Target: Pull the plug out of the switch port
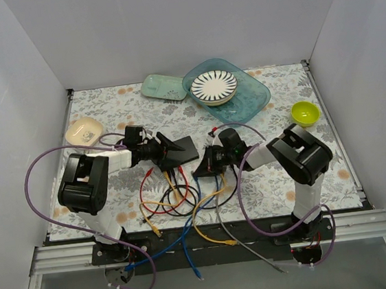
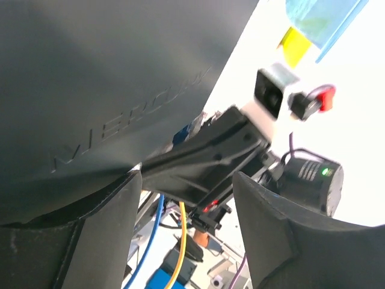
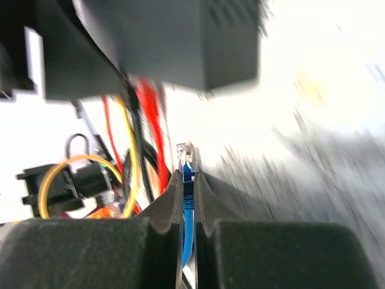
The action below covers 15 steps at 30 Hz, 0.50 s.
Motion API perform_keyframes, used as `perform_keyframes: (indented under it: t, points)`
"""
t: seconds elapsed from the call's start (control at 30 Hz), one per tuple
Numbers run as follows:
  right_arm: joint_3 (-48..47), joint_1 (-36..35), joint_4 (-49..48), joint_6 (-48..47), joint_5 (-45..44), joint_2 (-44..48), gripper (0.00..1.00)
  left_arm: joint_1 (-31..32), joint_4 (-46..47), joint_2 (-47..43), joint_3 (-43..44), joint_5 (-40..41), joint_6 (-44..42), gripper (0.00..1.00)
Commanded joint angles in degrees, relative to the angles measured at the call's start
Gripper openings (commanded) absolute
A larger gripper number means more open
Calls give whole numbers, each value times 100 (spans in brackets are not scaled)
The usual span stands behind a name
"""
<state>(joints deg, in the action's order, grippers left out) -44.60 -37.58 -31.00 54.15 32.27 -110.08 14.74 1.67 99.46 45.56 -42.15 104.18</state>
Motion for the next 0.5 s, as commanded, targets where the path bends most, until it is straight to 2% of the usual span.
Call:
perform_keyframes:
  t: [0.0, 0.07, 0.13, 0.2, 0.3, 0.33, 0.37, 0.43, 0.47]
  points:
    - [382, 163, 1411, -729, -659, 803, 1, -138, -132, -163, 137, 796, -179, 63]
    - [347, 260, 2285, -932, -1449, 1241, 1, -217, -44, -313, 155, 796, -161, 64]
    - [277, 391, 2729, -1126, -2220, 1462, 1, -252, -18, -462, 181, 796, -152, 64]
    - [285, 506, 2994, -1170, -2497, 1682, 1, -296, 0, -532, 172, 814, -135, 64]
    - [146, 603, 2663, -1354, -2393, 1806, 1, -305, -53, -559, 172, 840, -144, 65]
    - [57, 577, 2565, -1529, -2053, 1780, 22, -305, -105, -559, 172, 858, -144, 66]
    - [-100, 533, 2538, -1565, -1971, 1701, 32, -305, -132, -577, 190, 901, -152, 66]
    - [-521, 323, 2599, -1662, -1988, 1622, 49, -314, -358, -621, 216, 972, -161, 68]
    - [-610, 261, 2512, -1680, -1944, 1543, 51, -314, -404, -647, 260, 1085, -161, 68]
